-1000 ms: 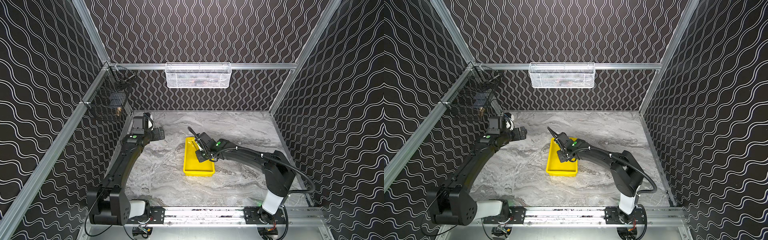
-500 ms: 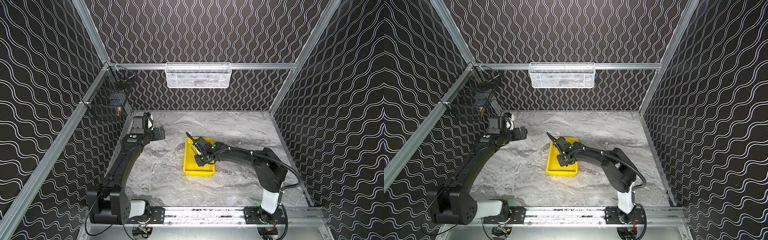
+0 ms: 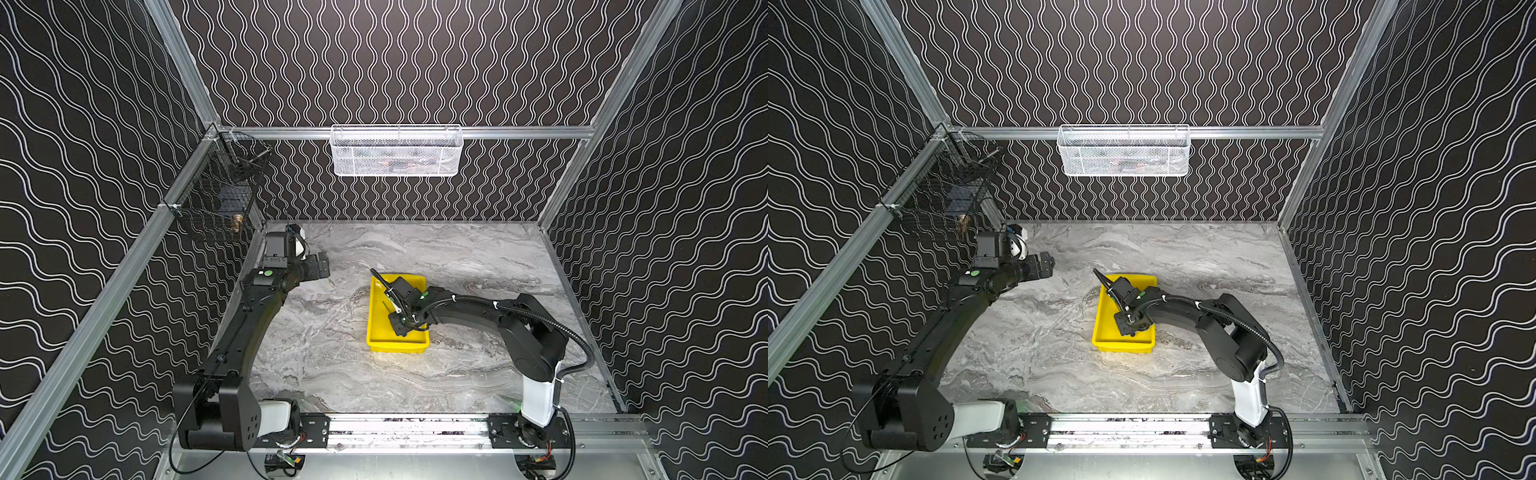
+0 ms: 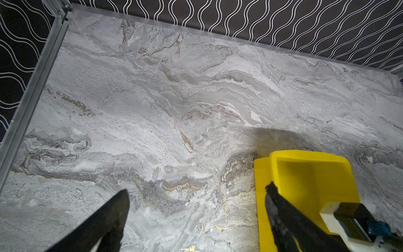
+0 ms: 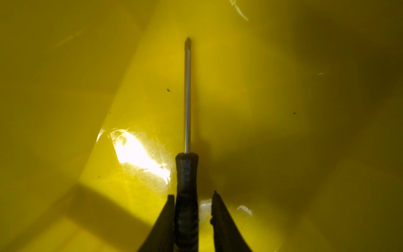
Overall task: Put the screwdriver in the bin
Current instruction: Place the screwdriver into the bin, then reset both arms
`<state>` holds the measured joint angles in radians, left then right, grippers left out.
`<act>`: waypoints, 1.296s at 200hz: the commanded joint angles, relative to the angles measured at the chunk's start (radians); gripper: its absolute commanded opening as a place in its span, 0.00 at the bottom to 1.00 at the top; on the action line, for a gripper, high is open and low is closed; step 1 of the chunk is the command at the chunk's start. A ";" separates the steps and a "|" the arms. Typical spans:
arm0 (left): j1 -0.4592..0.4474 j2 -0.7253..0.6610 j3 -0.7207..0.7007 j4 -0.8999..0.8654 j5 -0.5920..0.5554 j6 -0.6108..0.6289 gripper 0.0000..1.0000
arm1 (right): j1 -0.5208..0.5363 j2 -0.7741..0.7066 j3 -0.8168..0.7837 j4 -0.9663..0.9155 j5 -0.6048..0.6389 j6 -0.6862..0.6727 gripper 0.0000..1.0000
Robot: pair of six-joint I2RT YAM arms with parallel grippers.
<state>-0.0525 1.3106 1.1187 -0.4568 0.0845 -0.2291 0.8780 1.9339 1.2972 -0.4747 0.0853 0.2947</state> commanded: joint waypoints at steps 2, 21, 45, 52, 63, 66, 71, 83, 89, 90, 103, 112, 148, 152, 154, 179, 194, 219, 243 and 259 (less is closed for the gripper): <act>0.002 -0.004 0.007 0.014 0.003 -0.006 0.99 | -0.001 -0.005 0.013 0.006 0.018 -0.011 0.38; 0.002 0.002 0.012 0.009 0.009 -0.007 0.99 | -0.001 -0.014 0.022 -0.001 0.021 -0.017 0.40; 0.002 -0.002 0.011 0.014 0.008 -0.008 0.99 | -0.001 -0.046 0.038 -0.013 0.025 -0.019 0.41; 0.002 -0.003 0.012 0.012 0.008 -0.008 0.99 | -0.001 -0.073 0.041 -0.014 0.026 -0.020 0.42; 0.002 -0.005 0.012 0.015 0.006 -0.009 0.99 | -0.004 -0.096 0.049 -0.018 0.025 -0.023 0.42; 0.002 -0.005 0.012 0.016 0.005 -0.009 0.99 | -0.005 -0.102 0.052 -0.020 0.026 -0.025 0.42; 0.002 -0.005 0.011 0.018 0.004 -0.009 0.99 | -0.007 -0.113 0.057 -0.025 0.026 -0.024 0.43; 0.002 -0.006 0.013 0.017 0.003 -0.007 0.99 | -0.016 -0.140 0.068 -0.034 0.019 -0.030 0.43; 0.002 -0.006 0.015 0.014 -0.001 -0.005 0.99 | -0.023 -0.156 0.073 -0.035 0.016 -0.034 0.43; 0.002 -0.007 0.016 0.014 -0.002 -0.004 0.99 | -0.024 -0.159 0.073 -0.036 0.015 -0.034 0.43; 0.002 -0.017 0.015 0.012 -0.017 -0.001 0.99 | -0.047 -0.199 0.077 -0.031 0.007 -0.043 0.43; 0.002 -0.030 0.011 0.018 -0.026 0.003 0.99 | -0.071 -0.229 0.078 -0.024 -0.005 -0.046 0.44; 0.001 -0.062 0.000 0.042 -0.027 0.002 0.99 | -0.224 -0.363 0.069 0.002 -0.071 -0.067 0.47; 0.000 -0.062 -0.003 0.045 -0.024 0.001 0.99 | -0.246 -0.381 0.062 0.010 -0.078 -0.070 0.48; 0.000 -0.062 -0.002 0.045 -0.023 -0.001 0.99 | -0.256 -0.389 0.059 0.014 -0.080 -0.072 0.48; 0.000 -0.056 -0.001 0.050 -0.003 -0.003 0.99 | -0.381 -0.488 -0.001 0.081 -0.088 -0.086 0.54; 0.000 -0.063 -0.006 0.066 0.004 -0.004 0.99 | -0.435 -0.538 -0.040 0.119 -0.081 -0.092 0.59; -0.002 -0.079 -0.016 0.090 0.014 0.000 0.99 | -0.544 -0.595 -0.099 0.172 -0.051 -0.100 0.70; -0.006 -0.097 -0.033 0.112 0.008 0.013 0.99 | -0.626 -0.642 -0.172 0.243 -0.055 -0.103 0.99; -0.012 -0.106 -0.041 0.117 -0.011 0.031 0.99 | -0.684 -0.665 -0.217 0.286 -0.058 -0.090 0.99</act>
<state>-0.0578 1.2167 1.0874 -0.3840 0.0853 -0.2298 0.2508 1.2964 1.1255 -0.2996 0.0277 0.1986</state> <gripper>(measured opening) 0.989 0.999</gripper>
